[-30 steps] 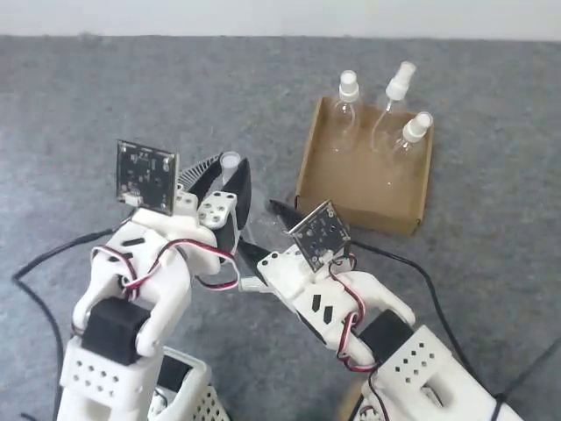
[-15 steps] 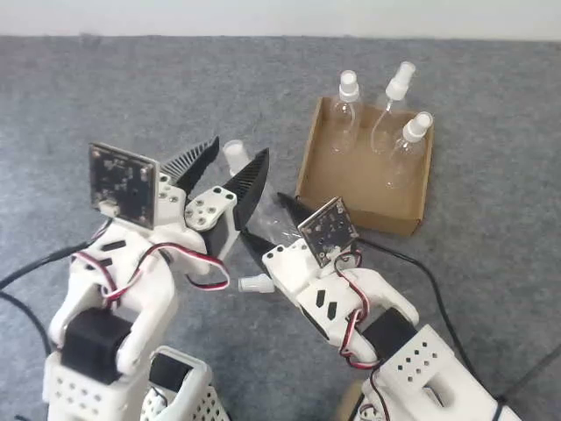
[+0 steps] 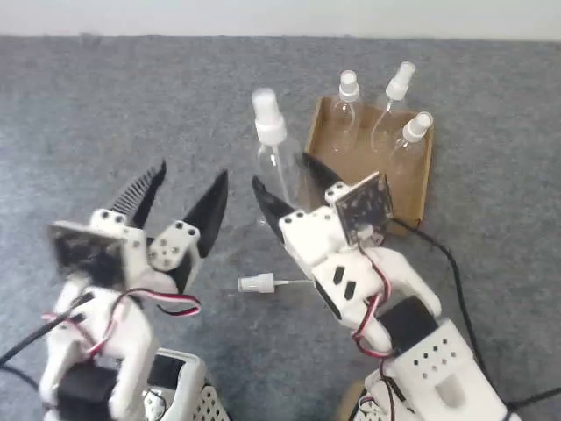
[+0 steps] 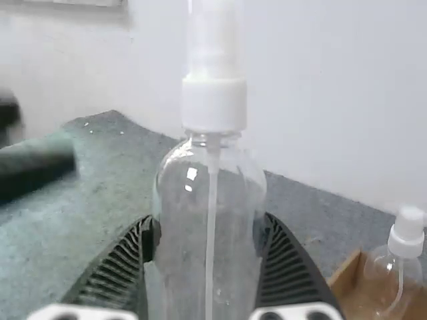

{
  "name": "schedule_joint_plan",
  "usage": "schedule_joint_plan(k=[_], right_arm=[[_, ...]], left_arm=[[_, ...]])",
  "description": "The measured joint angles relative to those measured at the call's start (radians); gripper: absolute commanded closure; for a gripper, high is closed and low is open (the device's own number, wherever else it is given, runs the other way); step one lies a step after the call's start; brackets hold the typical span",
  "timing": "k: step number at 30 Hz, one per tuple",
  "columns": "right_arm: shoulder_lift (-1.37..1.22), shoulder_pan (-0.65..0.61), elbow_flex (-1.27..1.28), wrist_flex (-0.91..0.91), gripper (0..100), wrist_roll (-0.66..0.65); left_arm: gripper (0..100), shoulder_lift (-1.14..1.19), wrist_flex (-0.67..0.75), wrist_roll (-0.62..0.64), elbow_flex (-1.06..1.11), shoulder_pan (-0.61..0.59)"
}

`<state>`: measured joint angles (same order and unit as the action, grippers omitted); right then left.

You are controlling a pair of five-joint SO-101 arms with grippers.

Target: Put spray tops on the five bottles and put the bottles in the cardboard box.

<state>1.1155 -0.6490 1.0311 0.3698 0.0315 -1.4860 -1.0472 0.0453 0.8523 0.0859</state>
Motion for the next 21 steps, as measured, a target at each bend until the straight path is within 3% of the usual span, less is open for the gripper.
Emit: schedule_joint_plan(k=[6, 14, 21], right_arm=[[-0.242, 0.003, -0.232, 0.015, 99.2, 0.000], [-0.537, -0.021, -0.542, 0.172, 99.2, 0.005], [-0.545, -0.104, -0.563, 0.310, 99.2, 0.005]], left_arm=[[71, -0.057, 0.000, -0.031, 0.229, 0.003], [69, -0.150, 0.002, -0.052, 0.351, 0.127], [68, -0.161, 0.072, -0.052, 0.407, 0.061]])
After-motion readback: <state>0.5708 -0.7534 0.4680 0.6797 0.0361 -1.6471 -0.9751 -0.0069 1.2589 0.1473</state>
